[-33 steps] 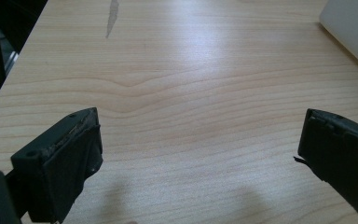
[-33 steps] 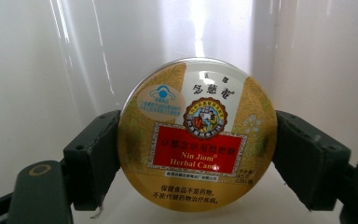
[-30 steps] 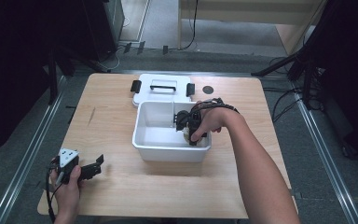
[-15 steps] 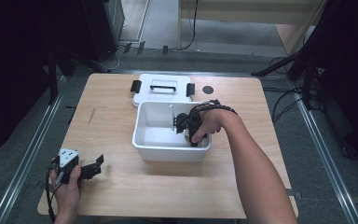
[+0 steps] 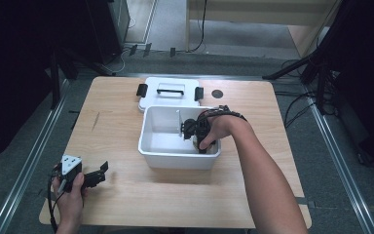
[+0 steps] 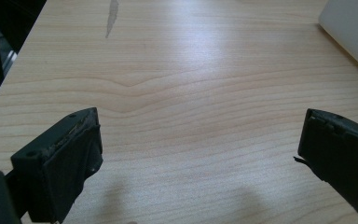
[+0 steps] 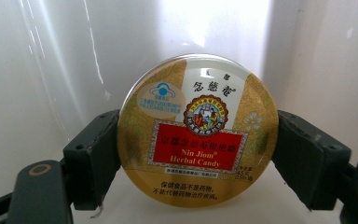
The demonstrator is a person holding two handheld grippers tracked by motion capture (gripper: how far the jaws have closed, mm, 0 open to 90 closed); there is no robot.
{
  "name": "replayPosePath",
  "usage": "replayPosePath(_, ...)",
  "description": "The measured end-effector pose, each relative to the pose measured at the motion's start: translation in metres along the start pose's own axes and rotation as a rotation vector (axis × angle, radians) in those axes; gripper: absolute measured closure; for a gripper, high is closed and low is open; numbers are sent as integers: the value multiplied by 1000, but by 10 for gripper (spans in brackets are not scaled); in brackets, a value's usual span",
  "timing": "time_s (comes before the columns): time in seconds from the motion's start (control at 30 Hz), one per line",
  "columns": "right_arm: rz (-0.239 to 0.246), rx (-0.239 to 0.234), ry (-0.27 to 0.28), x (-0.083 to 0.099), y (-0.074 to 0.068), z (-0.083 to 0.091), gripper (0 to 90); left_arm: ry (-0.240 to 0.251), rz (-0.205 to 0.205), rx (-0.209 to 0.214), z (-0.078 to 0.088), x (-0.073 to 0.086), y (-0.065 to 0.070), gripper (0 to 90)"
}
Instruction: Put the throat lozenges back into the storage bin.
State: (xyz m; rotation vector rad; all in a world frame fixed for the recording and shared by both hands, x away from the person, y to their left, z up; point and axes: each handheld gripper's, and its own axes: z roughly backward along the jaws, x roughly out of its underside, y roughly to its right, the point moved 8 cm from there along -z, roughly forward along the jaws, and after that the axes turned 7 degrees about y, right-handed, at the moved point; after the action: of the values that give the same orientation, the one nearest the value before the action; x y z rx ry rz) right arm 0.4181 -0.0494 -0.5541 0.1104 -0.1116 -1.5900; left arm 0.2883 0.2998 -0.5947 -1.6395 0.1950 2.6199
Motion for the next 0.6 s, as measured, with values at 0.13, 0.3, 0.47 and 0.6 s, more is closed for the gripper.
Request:
replayPosePath(0.13, -1, -5, 10, 0, 0, -1, 208, 0, 0, 0, 0, 0, 0, 2)
replayPosePath(0.3, 24, 11, 9, 1, 0, -1, 204, 0, -3, 0, 0, 0, 0, 1)
replayPosePath(0.47, 22, 13, 10, 1, -1, -1, 196, 0, -2, 1, 0, 0, 0, 1)
replayPosePath(0.6, 22, 18, 16, 1, 0, -1, 193, -1, -1, 2, 0, 0, 0, 2)
